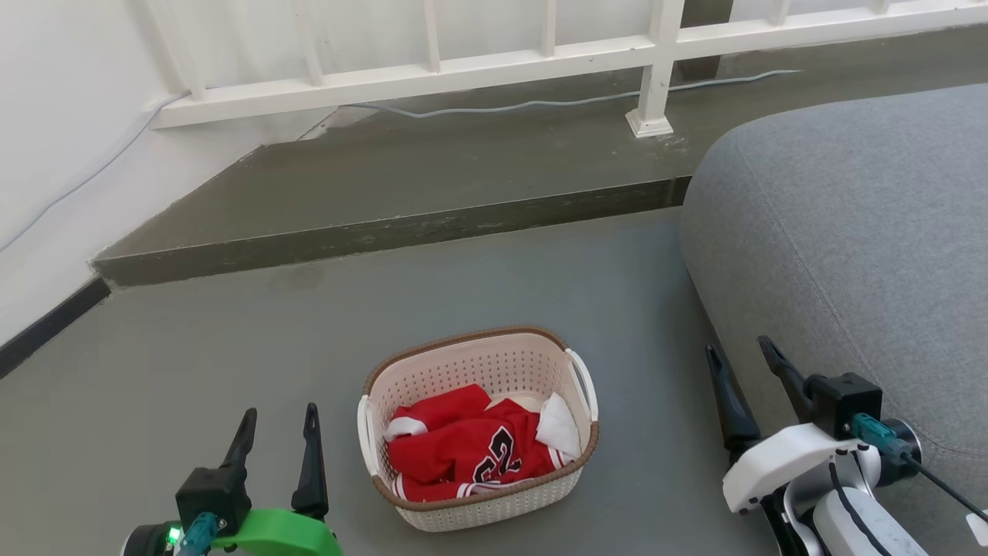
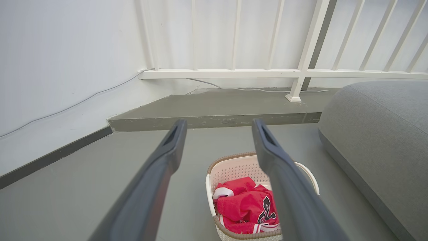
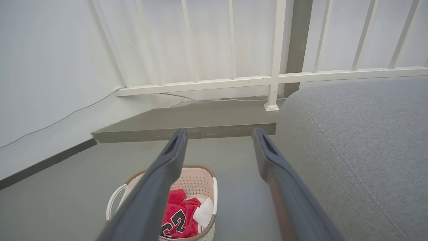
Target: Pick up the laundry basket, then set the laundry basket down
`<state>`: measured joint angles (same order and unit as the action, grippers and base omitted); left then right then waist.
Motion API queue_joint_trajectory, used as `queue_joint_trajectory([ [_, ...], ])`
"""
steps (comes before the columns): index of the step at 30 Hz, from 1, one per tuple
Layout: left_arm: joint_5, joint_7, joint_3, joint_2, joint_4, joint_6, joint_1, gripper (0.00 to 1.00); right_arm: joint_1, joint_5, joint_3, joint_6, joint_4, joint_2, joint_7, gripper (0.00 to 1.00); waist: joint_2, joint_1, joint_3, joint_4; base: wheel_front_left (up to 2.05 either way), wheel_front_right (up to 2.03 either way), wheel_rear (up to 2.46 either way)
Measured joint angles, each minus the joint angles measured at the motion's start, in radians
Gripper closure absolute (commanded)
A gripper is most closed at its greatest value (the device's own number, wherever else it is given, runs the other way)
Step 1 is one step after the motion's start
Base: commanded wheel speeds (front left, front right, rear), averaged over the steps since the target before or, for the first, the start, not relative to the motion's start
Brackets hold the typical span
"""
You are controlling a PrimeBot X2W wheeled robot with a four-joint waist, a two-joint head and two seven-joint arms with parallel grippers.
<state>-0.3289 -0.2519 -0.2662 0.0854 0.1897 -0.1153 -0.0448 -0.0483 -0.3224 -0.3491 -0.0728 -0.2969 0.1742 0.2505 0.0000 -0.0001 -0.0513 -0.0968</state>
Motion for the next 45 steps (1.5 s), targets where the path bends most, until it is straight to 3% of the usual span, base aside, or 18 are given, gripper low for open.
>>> queue_joint_trajectory([
  [29, 0.052, 0.0, 0.035, -0.009, -0.101, -0.008, -0.082, 0.0, 0.053, 0.025, 0.031, -0.008, 0.068, -0.004, 0.0, 0.0, 0.0, 0.0, 0.0, 0.007, 0.0, 0.0, 0.0],
  [30, 0.053, 0.0, 0.035, -0.01, -0.102, -0.008, -0.082, 1.0, 0.056, 0.025, 0.032, -0.008, 0.069, -0.004, 0.0, 1.0, 0.0, 0.0, 0.0, 0.008, 0.0, 0.0, 0.0],
  [45, -0.035, 0.005, 0.029, -0.017, -0.071, 0.01, -0.1, 1.0, 0.099, -0.062, 0.051, 0.004, 0.037, -0.027, -0.014, 1.0, 0.0, 0.0, 0.006, 0.016, 0.0, 0.0, 0.0],
])
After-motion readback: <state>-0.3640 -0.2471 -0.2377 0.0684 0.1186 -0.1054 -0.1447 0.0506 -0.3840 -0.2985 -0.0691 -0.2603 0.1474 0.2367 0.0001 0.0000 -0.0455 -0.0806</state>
